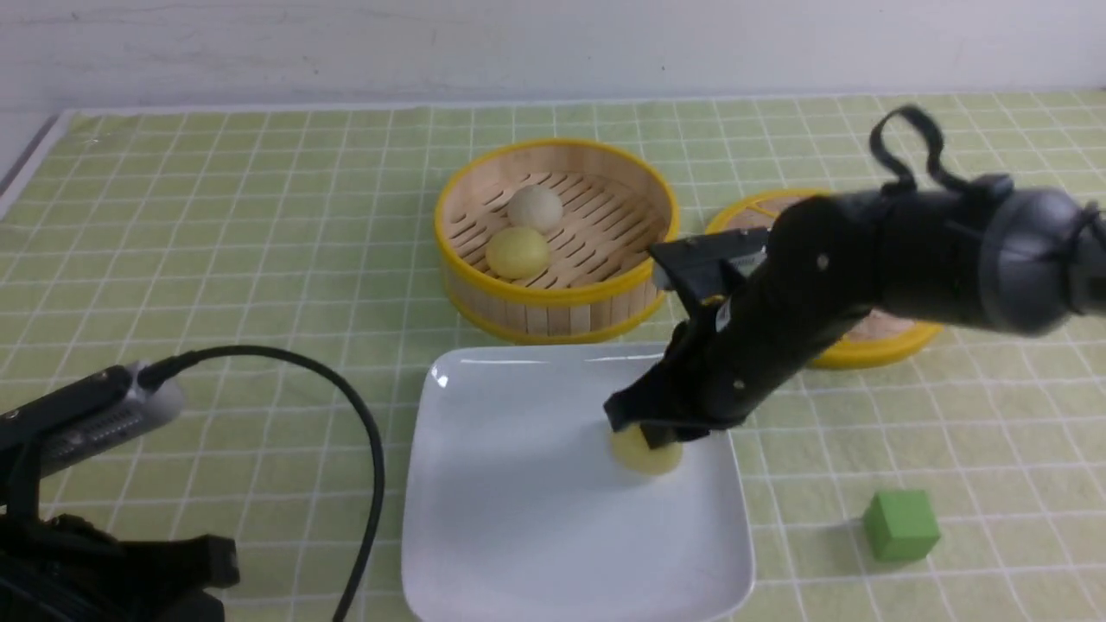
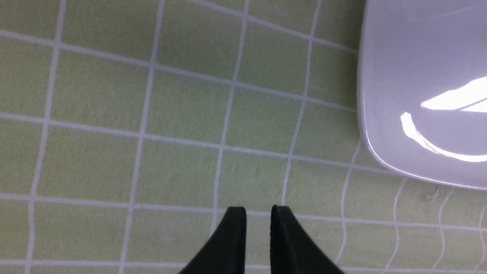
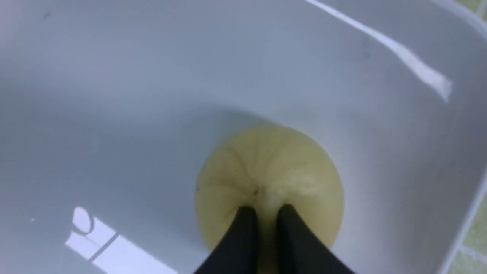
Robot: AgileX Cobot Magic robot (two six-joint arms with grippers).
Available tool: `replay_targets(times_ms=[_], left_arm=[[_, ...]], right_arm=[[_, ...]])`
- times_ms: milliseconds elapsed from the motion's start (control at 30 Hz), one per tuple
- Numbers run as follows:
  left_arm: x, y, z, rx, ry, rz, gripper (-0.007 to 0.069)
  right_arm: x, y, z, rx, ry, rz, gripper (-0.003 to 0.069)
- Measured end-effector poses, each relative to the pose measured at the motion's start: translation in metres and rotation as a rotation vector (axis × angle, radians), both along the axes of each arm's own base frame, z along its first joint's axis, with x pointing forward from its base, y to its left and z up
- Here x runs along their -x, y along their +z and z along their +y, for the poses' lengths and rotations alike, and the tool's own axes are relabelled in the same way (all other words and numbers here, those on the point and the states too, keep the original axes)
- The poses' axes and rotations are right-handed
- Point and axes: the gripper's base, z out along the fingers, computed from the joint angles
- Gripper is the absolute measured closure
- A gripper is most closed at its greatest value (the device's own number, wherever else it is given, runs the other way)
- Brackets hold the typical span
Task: Put the steamed buns into the plate on the green tablecloth.
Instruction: 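Move the steamed bun from the bamboo steamer onto the white plate with the right gripper, then reach into the bamboo steamer and grasp a bun with the left gripper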
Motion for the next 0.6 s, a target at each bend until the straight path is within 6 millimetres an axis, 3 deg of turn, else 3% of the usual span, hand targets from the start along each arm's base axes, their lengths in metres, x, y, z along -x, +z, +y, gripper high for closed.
replay_targets(times_ms=[133, 200, 267, 333, 400, 467, 533, 600], left_arm=[[-0.003, 0.001, 0.000, 0.003, 0.019, -0.034, 0.0484], [-0.003, 0.001, 0.000, 0.010, 0.029, -0.031, 0.0480], [-0.003, 0.002, 0.000, 0.011, 0.030, -0.033, 0.0478], [-0.005, 0.003, 0.000, 0.011, 0.036, -0.046, 0.0476], [-0.008, 0.005, 0.000, 0.012, 0.037, -0.052, 0.0475], [-0.015, 0.011, 0.000, 0.011, 0.035, -0.062, 0.0475], [-0.026, 0.018, -0.001, 0.004, 0.017, -0.064, 0.0484], [-0.042, 0.026, -0.002, -0.010, -0.018, -0.063, 0.0522]], right_arm=[[-0.001, 0.011, 0.002, -0.007, 0.018, -0.028, 0.0344], [-0.002, 0.032, -0.001, 0.009, 0.059, -0.042, 0.0271], [0.000, 0.044, -0.004, 0.018, 0.076, -0.045, 0.0264], [0.007, 0.084, -0.017, 0.040, 0.107, -0.070, 0.0325], [0.017, 0.111, -0.033, 0.060, 0.115, -0.083, 0.0438], [0.033, 0.136, -0.055, 0.089, 0.110, -0.082, 0.0598], [0.050, 0.148, -0.072, 0.109, 0.092, -0.066, 0.0662], [0.073, 0.151, -0.089, 0.126, 0.083, -0.038, 0.0673]])
